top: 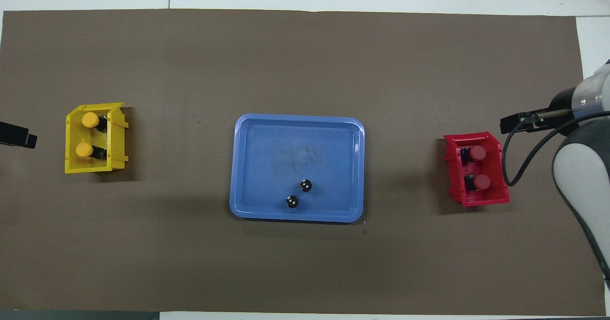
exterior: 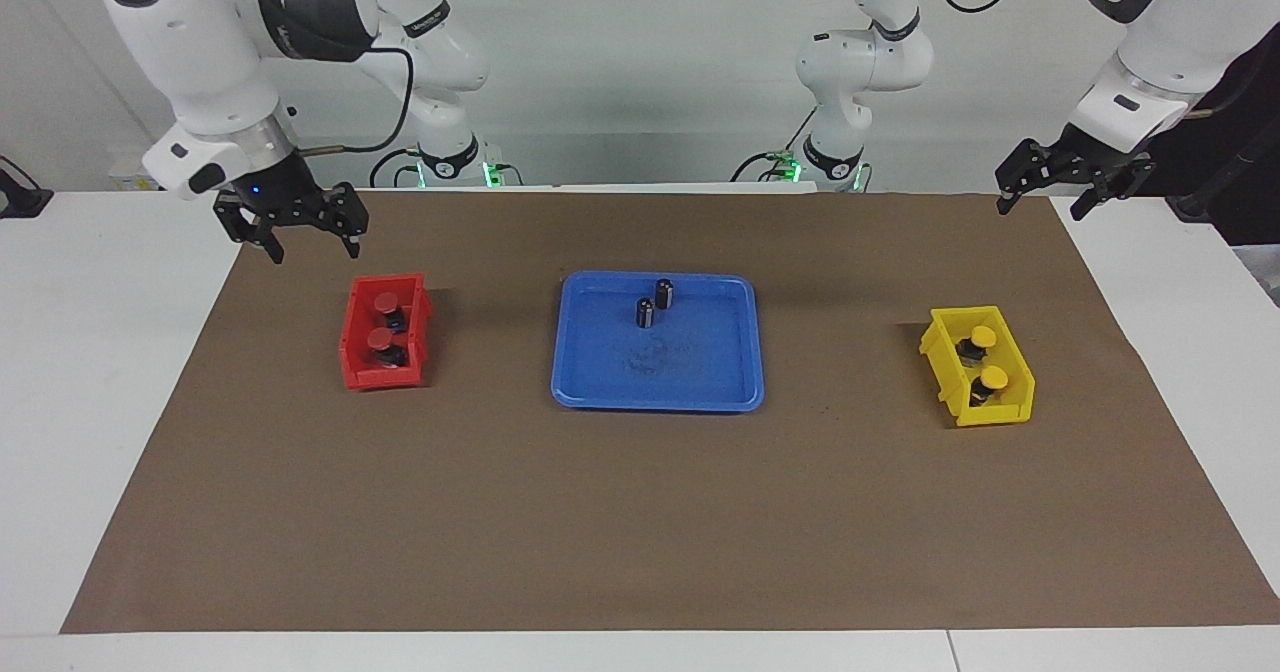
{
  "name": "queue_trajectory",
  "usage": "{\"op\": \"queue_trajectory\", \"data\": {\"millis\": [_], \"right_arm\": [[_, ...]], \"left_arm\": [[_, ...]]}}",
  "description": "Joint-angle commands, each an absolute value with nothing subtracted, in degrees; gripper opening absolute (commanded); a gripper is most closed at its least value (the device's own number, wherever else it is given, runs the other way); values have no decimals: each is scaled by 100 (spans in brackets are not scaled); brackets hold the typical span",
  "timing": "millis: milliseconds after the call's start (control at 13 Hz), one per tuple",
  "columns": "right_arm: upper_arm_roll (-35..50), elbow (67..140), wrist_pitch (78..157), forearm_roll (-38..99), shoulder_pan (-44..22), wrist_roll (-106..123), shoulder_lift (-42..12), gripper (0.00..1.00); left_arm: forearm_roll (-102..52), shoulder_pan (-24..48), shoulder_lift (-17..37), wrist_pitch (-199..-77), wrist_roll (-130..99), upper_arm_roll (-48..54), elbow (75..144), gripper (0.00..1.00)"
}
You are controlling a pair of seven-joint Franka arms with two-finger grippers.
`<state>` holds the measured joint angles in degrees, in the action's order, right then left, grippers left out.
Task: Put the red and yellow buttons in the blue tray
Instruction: 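Reach the right gripper into the red holder and grasp a red button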
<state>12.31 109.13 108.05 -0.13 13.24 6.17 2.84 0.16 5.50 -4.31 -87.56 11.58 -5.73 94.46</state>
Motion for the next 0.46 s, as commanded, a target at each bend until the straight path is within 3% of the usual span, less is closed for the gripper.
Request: {"op": "queue_trajectory", "data": {"millis": [0, 154, 385], "right_arm": [[1239, 11345, 11562, 132, 1275, 554, 1, 71], [1239, 12064, 12398, 132, 1204, 545, -18, 71], [1239, 12576, 13015, 132, 1230, 554, -53, 70]], "left_arm": [[88, 536, -554, -8692, 1169, -571, 9545, 100], [88, 545, -554, -8692, 1169, -571, 9545, 100], [88, 536, -554, -8692, 1169, -571, 9545, 100]]}}
